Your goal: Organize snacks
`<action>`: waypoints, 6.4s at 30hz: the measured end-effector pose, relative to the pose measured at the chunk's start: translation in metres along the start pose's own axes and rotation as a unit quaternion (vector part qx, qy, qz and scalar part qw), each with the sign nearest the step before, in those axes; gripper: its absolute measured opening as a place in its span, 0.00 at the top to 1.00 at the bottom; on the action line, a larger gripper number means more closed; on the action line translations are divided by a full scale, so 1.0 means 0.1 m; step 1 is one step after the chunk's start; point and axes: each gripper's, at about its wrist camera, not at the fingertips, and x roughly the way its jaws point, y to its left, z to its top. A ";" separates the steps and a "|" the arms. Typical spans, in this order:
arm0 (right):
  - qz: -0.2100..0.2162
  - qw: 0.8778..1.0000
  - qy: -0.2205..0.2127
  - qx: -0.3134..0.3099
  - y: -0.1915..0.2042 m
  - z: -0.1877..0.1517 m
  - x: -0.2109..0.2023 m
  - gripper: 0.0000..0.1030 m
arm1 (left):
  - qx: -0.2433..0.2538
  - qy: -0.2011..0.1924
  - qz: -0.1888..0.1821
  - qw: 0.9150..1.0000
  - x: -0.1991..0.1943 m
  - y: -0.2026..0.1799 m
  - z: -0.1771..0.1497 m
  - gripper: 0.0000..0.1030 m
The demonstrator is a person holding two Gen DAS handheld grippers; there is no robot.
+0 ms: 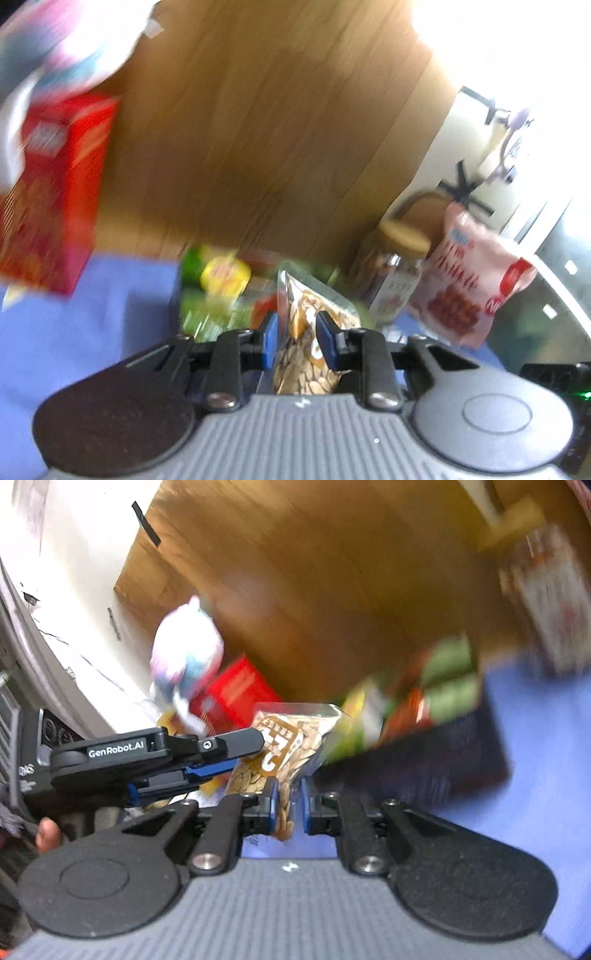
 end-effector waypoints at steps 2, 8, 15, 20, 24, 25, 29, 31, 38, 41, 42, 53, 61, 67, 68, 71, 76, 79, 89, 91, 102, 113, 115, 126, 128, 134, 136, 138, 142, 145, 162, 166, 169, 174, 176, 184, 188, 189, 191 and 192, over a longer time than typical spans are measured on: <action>-0.022 0.999 -0.019 -0.032 -0.01 0.24 0.04 0.85 | 0.013 -0.007 -0.003 1.000 0.23 -0.04 0.18 0.78; -0.109 0.989 -0.009 -0.100 -0.27 0.46 0.43 0.79 | 0.028 0.032 0.041 0.998 0.97 0.01 0.24 0.74; -0.145 0.983 -0.041 -0.103 -0.38 0.39 0.39 0.68 | 0.019 0.052 0.057 0.997 1.03 0.16 0.07 0.72; -0.115 0.991 -0.057 -0.043 -0.39 0.20 0.03 0.68 | 0.024 0.021 0.036 0.999 0.43 0.12 0.02 0.70; -0.068 0.997 -0.019 0.014 -0.32 -0.13 -0.11 0.68 | 0.033 0.025 0.035 0.999 0.01 0.13 -0.18 0.68; -0.057 0.998 -0.003 0.021 -0.29 -0.23 -0.13 0.68 | 0.033 0.033 0.042 0.998 -0.10 0.16 -0.28 0.67; -0.031 0.998 0.061 0.015 -0.06 -0.65 -0.08 0.67 | 0.026 0.061 0.065 0.996 -0.35 0.34 -0.60 0.64; -0.016 0.996 0.085 0.003 0.09 -0.83 -0.08 0.64 | 0.030 0.073 0.077 0.994 -0.43 0.42 -0.73 0.58; -0.012 0.987 0.137 -0.086 0.67 -1.23 0.03 0.60 | 0.059 0.110 0.096 0.988 -0.33 0.57 -0.99 0.49; -0.017 0.983 0.165 -0.079 0.72 -1.33 0.19 0.62 | 0.035 0.133 0.098 0.986 -0.22 0.66 -1.09 0.57; -0.012 0.984 0.163 -0.068 0.71 -1.33 0.23 0.64 | 0.031 0.121 0.100 0.987 -0.27 0.65 -1.15 0.60; -0.083 0.987 0.112 -0.081 0.58 -1.23 -0.05 0.71 | -0.057 0.138 0.029 0.988 -0.48 0.56 -1.37 0.63; -0.092 0.982 0.107 -0.127 0.56 -1.33 -0.28 0.69 | -0.069 0.129 0.018 0.989 -0.64 0.57 -1.42 0.62; -0.075 0.980 0.117 -0.142 0.59 -1.43 -0.12 0.74 | -0.071 0.139 0.005 0.988 -0.58 0.57 -1.49 0.67; -0.081 0.979 0.114 -0.148 0.61 -1.43 -0.11 0.78 | -0.071 0.138 0.005 0.988 -0.57 0.57 -1.48 0.68; -0.086 0.981 0.105 -0.141 0.61 -1.37 -0.12 0.85 | -0.061 0.130 0.000 0.990 -0.58 0.47 -1.36 0.71; -0.089 0.986 0.046 -0.135 0.59 -0.89 -0.17 0.85 | -0.044 0.088 -0.031 0.995 -0.46 0.28 -0.80 0.71; -0.102 0.984 0.008 -0.147 0.55 -0.47 -0.11 0.85 | -0.027 0.058 -0.038 0.997 -0.26 0.17 -0.43 0.71; -0.179 0.974 -0.013 -0.139 0.03 0.30 0.51 0.78 | 0.018 0.031 0.095 0.995 0.61 0.19 0.07 0.60; -0.165 0.979 -0.031 -0.113 -0.05 0.24 0.31 0.78 | 0.011 0.010 0.086 0.996 0.45 0.23 -0.02 0.60; -0.166 0.985 -0.043 -0.010 -0.01 -0.59 -0.55 0.76 | 0.069 0.008 0.115 0.991 -0.30 -0.17 -0.86 0.60; -0.174 0.983 -0.042 0.031 0.14 -1.16 -1.06 0.68 | 0.102 0.033 0.125 0.986 -0.53 -0.61 -1.53 0.49; -0.174 0.983 -0.043 0.036 0.16 -1.20 -1.12 0.67 | 0.103 0.036 0.132 0.985 -0.55 -0.67 -1.61 0.46; -0.165 0.984 -0.046 0.048 0.25 -1.36 -1.27 0.52 | 0.133 0.021 0.179 0.975 -0.70 -0.88 -1.80 0.10; -0.162 0.984 -0.047 0.050 0.26 -1.37 -1.29 0.48 | 0.132 0.022 0.180 0.975 -0.70 -0.90 -1.81 0.08; -0.155 0.985 -0.052 0.051 0.30 -1.41 -1.33 0.48 | 0.135 0.026 0.193 0.971 -0.68 -0.91 -1.86 0.02; -0.155 0.985 -0.054 0.051 0.30 -1.41 -1.35 0.48 | 0.133 0.029 0.198 0.971 -0.67 -0.89 -1.86 0.00; -0.156 0.985 -0.055 0.053 0.30 -1.41 -1.36 0.48 | 0.132 0.030 0.201 0.970 -0.66 -0.88 -1.86 0.00; -0.157 0.984 -0.056 0.057 0.28 -1.41 -1.36 0.48 | 0.136 0.031 0.212 0.967 -0.64 -0.88 -1.87 0.00; -0.158 0.984 -0.057 0.059 0.27 -1.42 -1.36 0.46 | 0.136 0.033 0.215 0.967 -0.62 -0.87 -1.87 0.00; -0.172 0.980 -0.071 0.076 0.23 -1.41 -1.39 0.35 | 0.170 0.004 0.290 0.942 -0.66 -0.82 -1.85 0.00; -0.172 0.980 -0.070 0.078 0.24 -1.41 -1.37 0.34 | 0.194 -0.009 0.315 0.929 -0.68 -0.81 -1.85 0.00; -0.169 0.980 -0.069 0.079 0.23 -1.40 -1.36 0.33 | 0.217 -0.019 0.339 0.915 -0.69 -0.81 -1.85 0.00; -0.167 0.980 -0.065 0.091 0.19 -1.45 -1.36 0.33 | 0.228 -0.016 0.369 0.901 -0.68 -0.75 -1.86 0.00; -0.167 0.980 -0.062 0.088 0.20 -1.44 -1.34 0.33 | 0.220 -0.009 0.367 0.904 -0.67 -0.73 -1.86 0.00; -0.169 0.980 -0.068 0.085 0.19 -1.45 -1.38 0.32 | 0.214 -0.002 0.369 0.905 -0.66 -0.76 -1.86 0.00; -0.167 0.980 -0.070 0.087 0.19 -1.45 -1.39 0.32 | 0.218 0.000 0.364 0.906 -0.66 -0.77 -1.86 0.00; -0.168 0.980 -0.070 0.086 0.19 -1.45 -1.39 0.32 | 0.219 0.001 0.363 0.906 -0.66 -0.78 -1.86 0.00; -0.169 0.979 -0.072 0.085 0.19 -1.45 -1.39 0.32 | 0.217 0.005 0.357 0.908 -0.66 -0.78 -1.86 0.00; -0.170 0.979 -0.073 0.085 0.19 -1.45 -1.40 0.32 | 0.218 0.006 0.355 0.909 -0.66 -0.78 -1.86 0.00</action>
